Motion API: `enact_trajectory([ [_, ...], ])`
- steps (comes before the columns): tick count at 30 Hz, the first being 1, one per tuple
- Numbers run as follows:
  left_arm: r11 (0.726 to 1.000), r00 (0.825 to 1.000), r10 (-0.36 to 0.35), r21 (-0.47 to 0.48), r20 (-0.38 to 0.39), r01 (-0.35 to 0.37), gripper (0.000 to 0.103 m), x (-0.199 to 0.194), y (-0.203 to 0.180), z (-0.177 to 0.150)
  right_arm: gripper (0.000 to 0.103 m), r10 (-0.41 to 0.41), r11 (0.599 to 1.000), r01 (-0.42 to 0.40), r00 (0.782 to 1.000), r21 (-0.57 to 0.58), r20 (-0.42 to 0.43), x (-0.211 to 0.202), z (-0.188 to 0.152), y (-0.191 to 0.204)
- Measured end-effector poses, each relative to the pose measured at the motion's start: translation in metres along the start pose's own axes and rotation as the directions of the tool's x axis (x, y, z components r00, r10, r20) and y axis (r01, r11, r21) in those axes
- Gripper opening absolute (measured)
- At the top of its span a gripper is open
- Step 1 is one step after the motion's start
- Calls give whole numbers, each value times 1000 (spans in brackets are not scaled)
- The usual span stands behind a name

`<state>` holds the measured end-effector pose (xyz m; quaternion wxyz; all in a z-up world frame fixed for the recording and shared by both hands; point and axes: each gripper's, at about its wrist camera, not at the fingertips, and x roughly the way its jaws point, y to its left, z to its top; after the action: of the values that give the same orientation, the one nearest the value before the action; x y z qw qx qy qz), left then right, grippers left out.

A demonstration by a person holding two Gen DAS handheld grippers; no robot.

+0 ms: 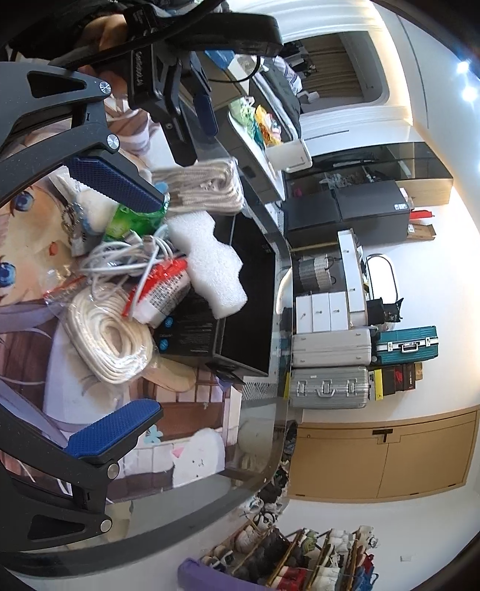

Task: Organize soft objects
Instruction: 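Grasp the bagged white rope bundle with the left gripper while the right gripper grasps the white foam sheet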

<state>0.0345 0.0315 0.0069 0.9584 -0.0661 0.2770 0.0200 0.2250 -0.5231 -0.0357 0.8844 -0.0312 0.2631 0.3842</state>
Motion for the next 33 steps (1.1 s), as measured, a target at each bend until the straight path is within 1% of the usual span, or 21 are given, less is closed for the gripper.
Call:
enact_trajectory([
  [3, 1000, 1000, -1, -3, -12, 1, 103, 5, 3, 4, 103, 11, 1000, -11, 1000, 26, -8, 6, 7, -2],
  [6, 1000, 1000, -8, -1, -13, 8, 102, 8, 7, 6, 103, 4, 999, -4, 1000, 36, -21, 15, 13, -2],
  [9, 1000, 1000, -15, 14, -14, 15, 102, 8, 6, 5, 102, -7, 1000, 8, 999, 30, -38, 24, 19, 0],
  [12, 999, 1000, 1, 37, -11, 0, 102, 8, 3, 4, 102, -11, 1000, 11, 999, 20, -44, 31, 24, 3],
  [14, 999, 1000, 0, 43, -16, 1, 99, 9, 2, 3, 101, -17, 1000, 18, 999, 15, -51, 36, 27, 4],
  [19, 999, 999, -11, 38, -35, 13, 86, 14, 0, 3, 97, -7, 1000, 8, 998, 8, -63, 49, 37, 9],
  [23, 998, 999, -34, 47, -41, 36, 79, 12, -2, 4, 94, -13, 1000, 13, 998, -9, -68, 58, 42, 14],
  [24, 998, 998, -42, 48, -44, 44, 74, 12, -3, 4, 92, -13, 1000, 12, 997, -11, -70, 60, 44, 16],
  [25, 997, 998, -50, 49, -46, 52, 66, 12, -4, 4, 90, -15, 1000, 14, 997, -13, -73, 62, 45, 17],
  [29, 996, 995, -70, 54, -67, 73, 54, 14, -6, 4, 85, -17, 1000, 15, 997, -22, -72, 65, 49, 20],
  [30, 995, 994, -80, 51, -74, 84, 49, 15, -6, 4, 82, -11, 1000, 9, 997, -22, -71, 66, 49, 21],
  [33, 994, 992, -96, 44, -82, 100, 42, 15, -7, 3, 80, -22, 999, 20, 997, -30, -73, 66, 50, 23],
])
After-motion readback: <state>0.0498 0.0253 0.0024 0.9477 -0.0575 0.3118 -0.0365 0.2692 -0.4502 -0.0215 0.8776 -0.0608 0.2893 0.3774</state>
